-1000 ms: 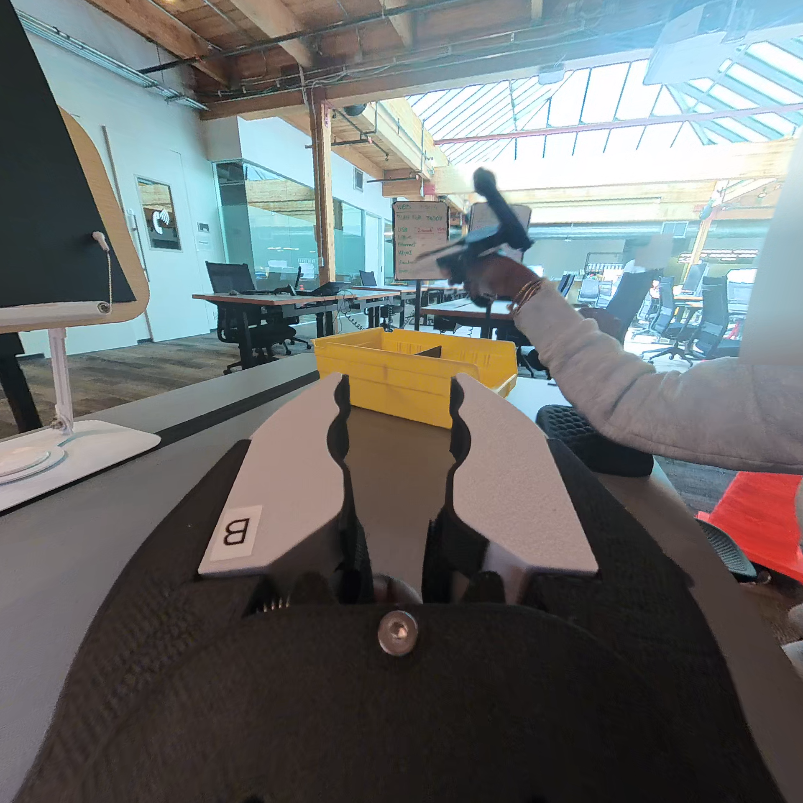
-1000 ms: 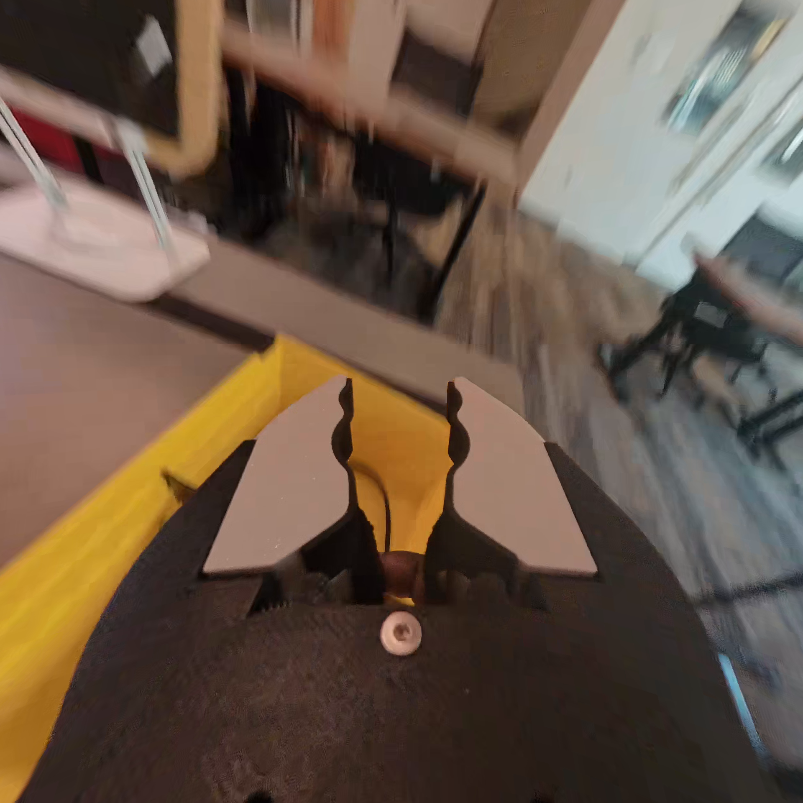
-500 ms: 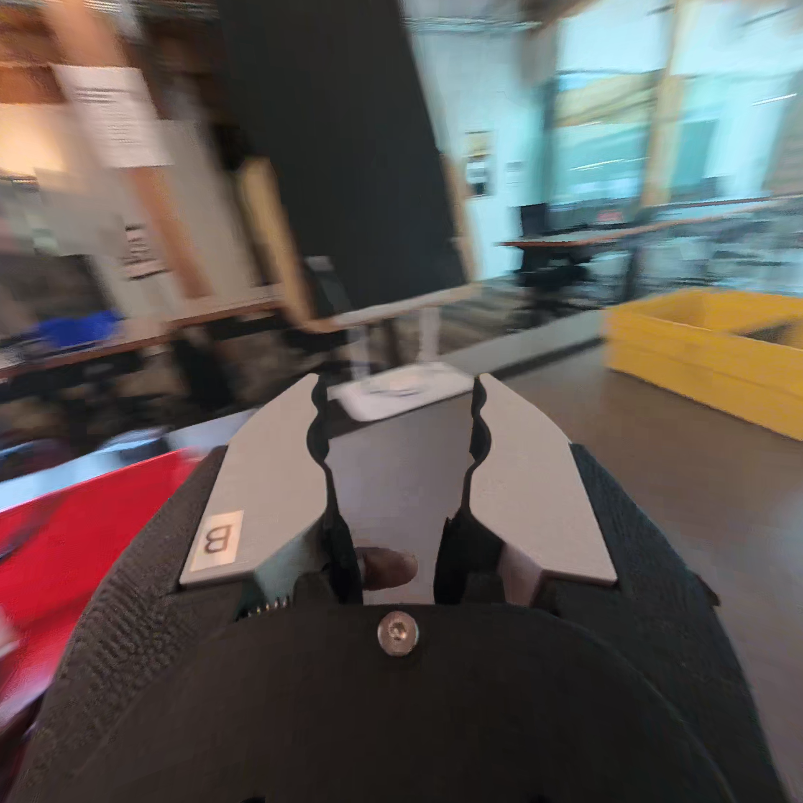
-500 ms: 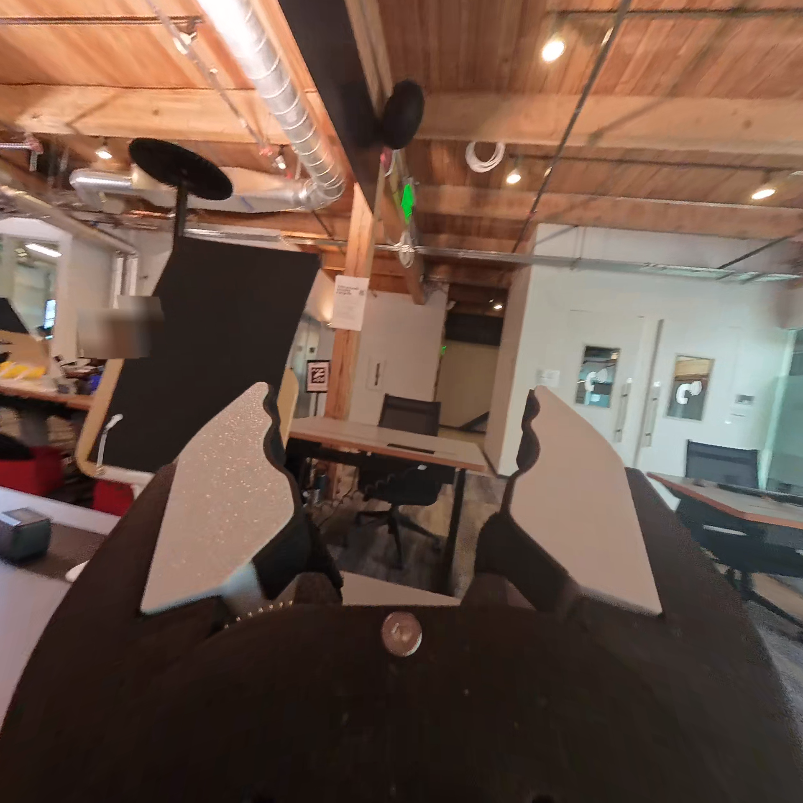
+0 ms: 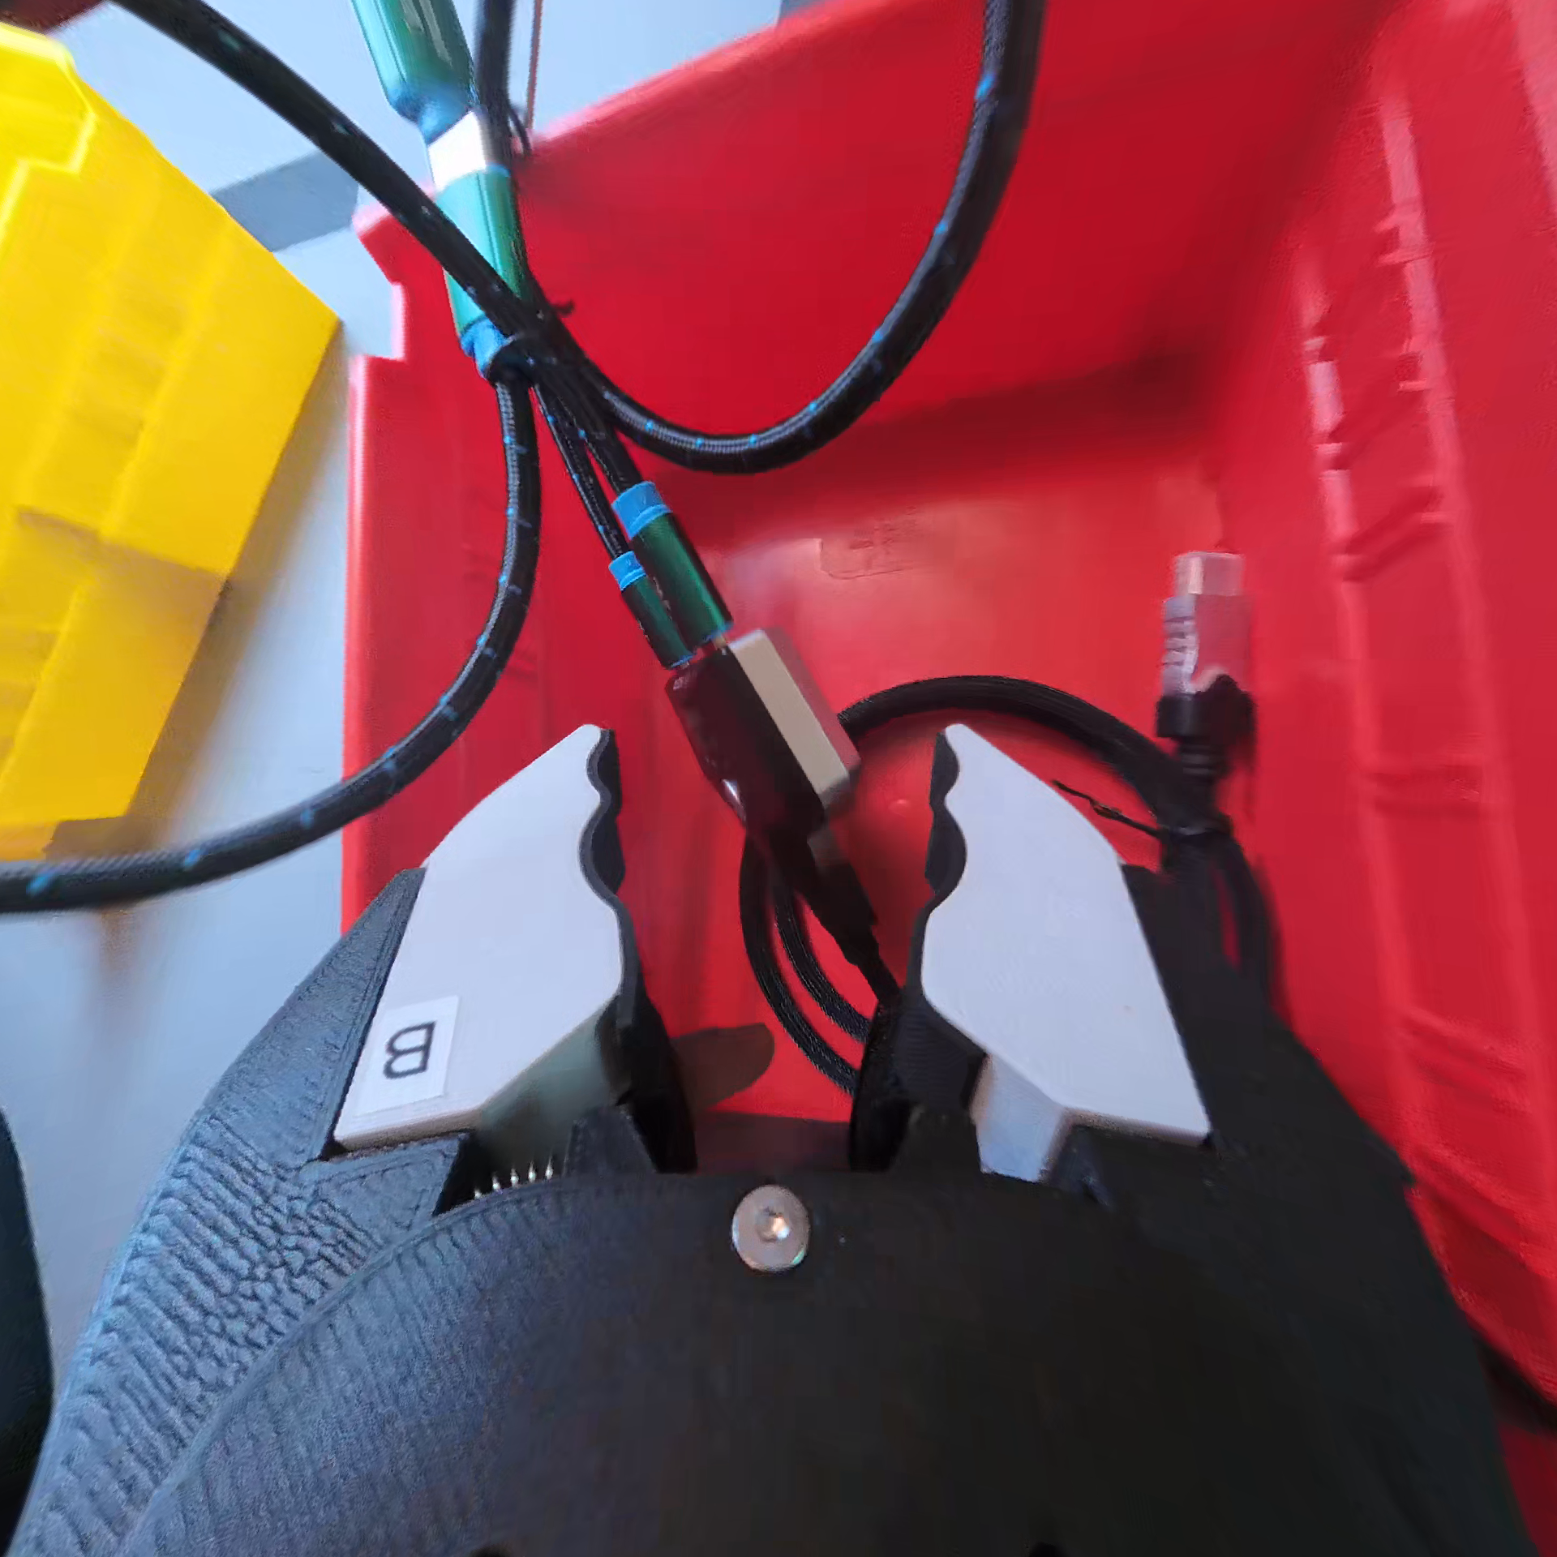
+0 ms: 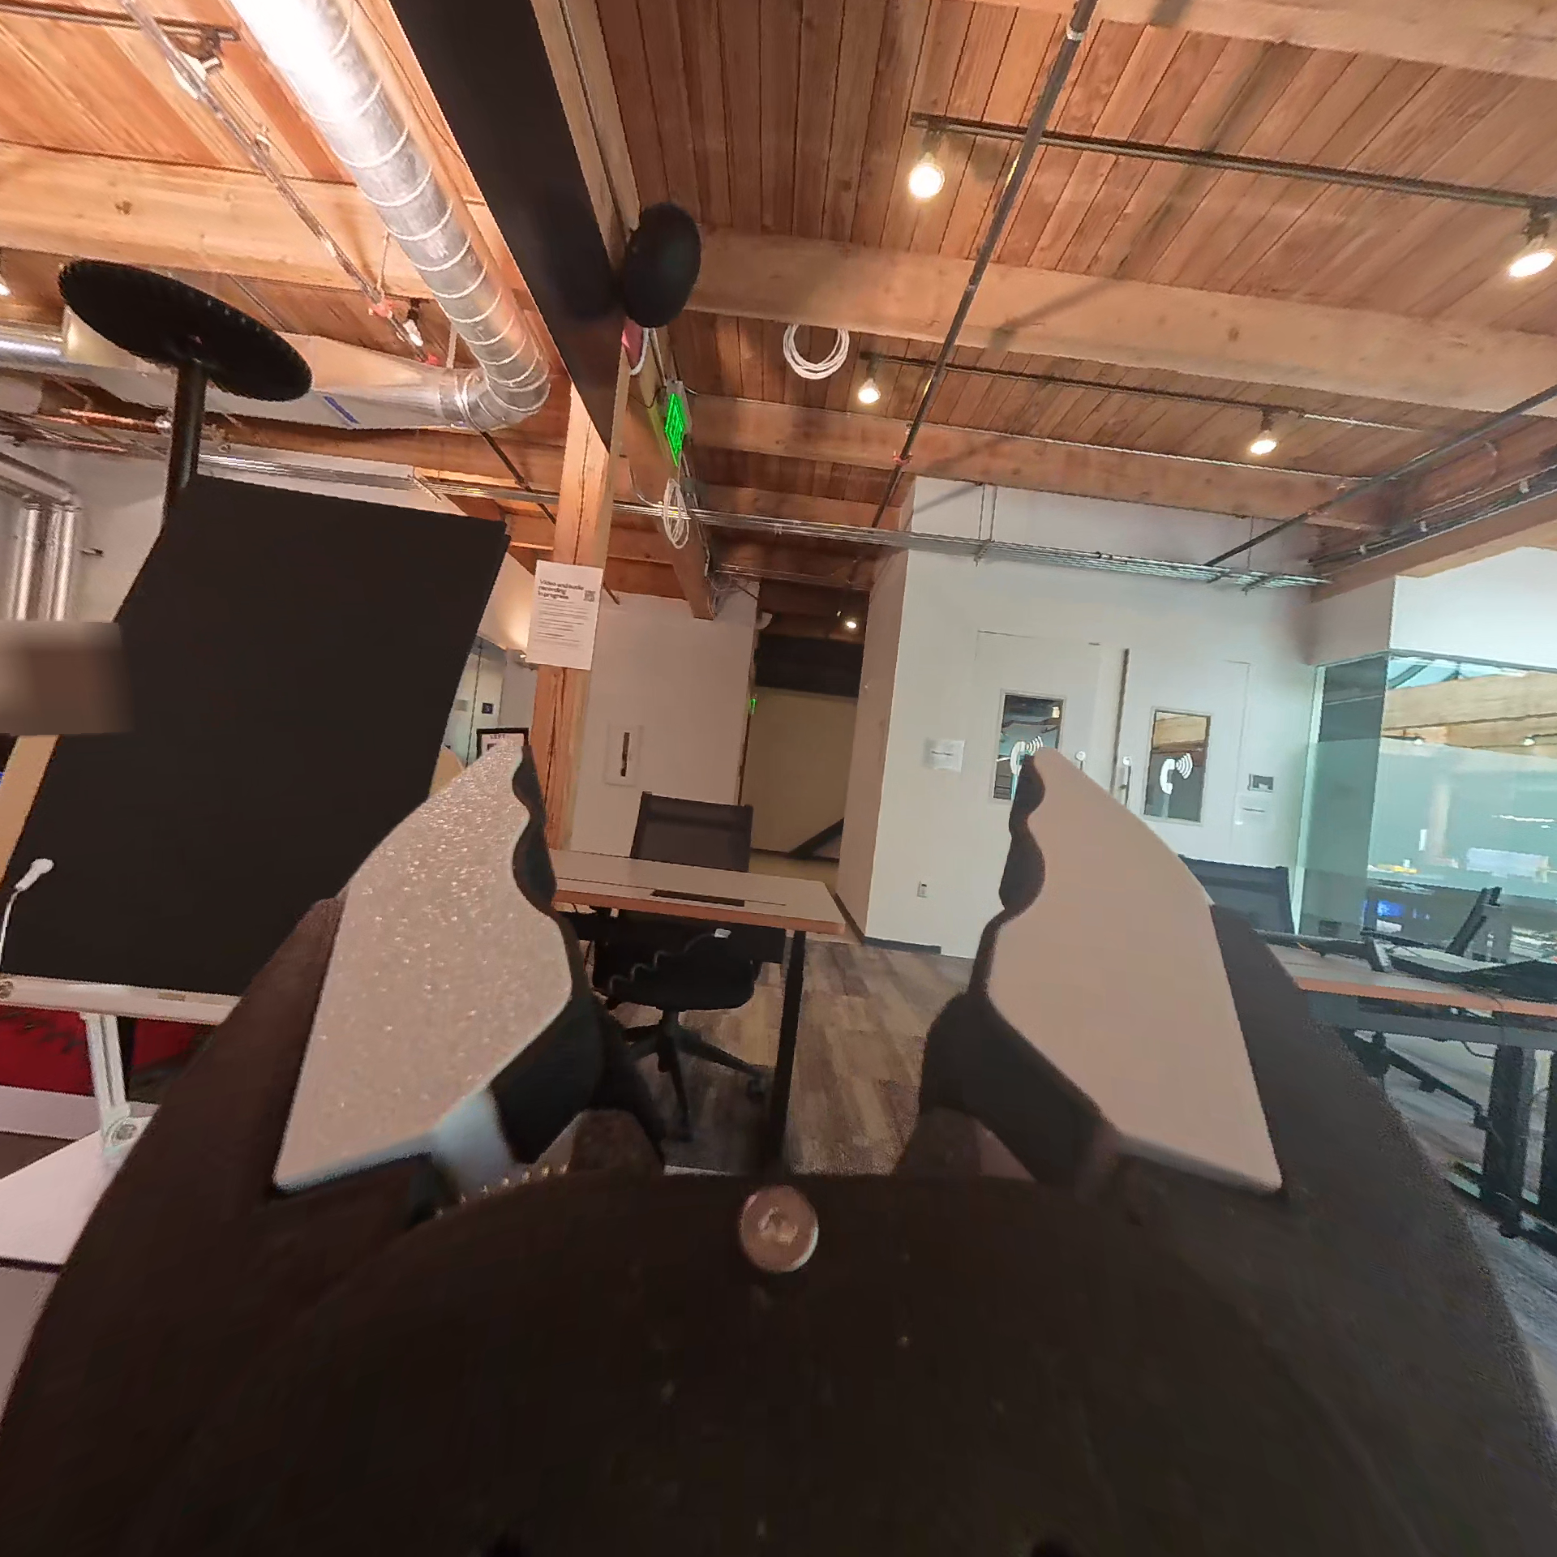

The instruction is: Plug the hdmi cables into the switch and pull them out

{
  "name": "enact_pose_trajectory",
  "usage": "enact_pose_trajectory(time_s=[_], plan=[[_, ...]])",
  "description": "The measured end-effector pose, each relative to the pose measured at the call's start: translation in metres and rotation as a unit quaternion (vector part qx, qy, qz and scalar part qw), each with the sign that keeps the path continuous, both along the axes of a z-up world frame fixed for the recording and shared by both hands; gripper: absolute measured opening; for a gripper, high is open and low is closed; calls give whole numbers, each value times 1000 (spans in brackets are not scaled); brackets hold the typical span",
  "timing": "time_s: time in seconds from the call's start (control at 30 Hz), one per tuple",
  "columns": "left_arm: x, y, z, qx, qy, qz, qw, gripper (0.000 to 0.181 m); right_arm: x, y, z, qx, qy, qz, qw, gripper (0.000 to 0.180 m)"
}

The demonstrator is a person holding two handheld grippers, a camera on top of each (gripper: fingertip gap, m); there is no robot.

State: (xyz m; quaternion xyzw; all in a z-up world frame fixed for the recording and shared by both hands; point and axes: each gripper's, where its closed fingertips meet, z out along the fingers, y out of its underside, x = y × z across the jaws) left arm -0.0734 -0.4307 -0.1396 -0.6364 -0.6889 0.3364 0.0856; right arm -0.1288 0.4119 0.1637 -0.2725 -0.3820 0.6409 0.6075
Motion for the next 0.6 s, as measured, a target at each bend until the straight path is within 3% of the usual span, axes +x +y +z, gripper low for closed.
enact_pose_trajectory(time_s=[0.1,0.17,0.27,0.33,0.47,0.6], plan=[[-9,-12,-22,9,-36,32,999,69,0,4,0,-10,3,1,1000,105],[-3,-20,-35,0,-88,44,995,53,-1,7,-1,-16,4,1,1000,105],[0,-27,-29,-25,-91,60,994,32,-3,10,-3,-11,-1,-10,1000,104],[-1,-24,-17,-13,-52,56,997,27,-2,11,-3,-6,-2,-17,1000,104],[-1,-18,41,-37,67,37,996,22,0,8,-1,-5,6,-15,1000,102],[0,-8,130,-116,196,7,974,21,4,2,3,3,11,-12,1000,101]])
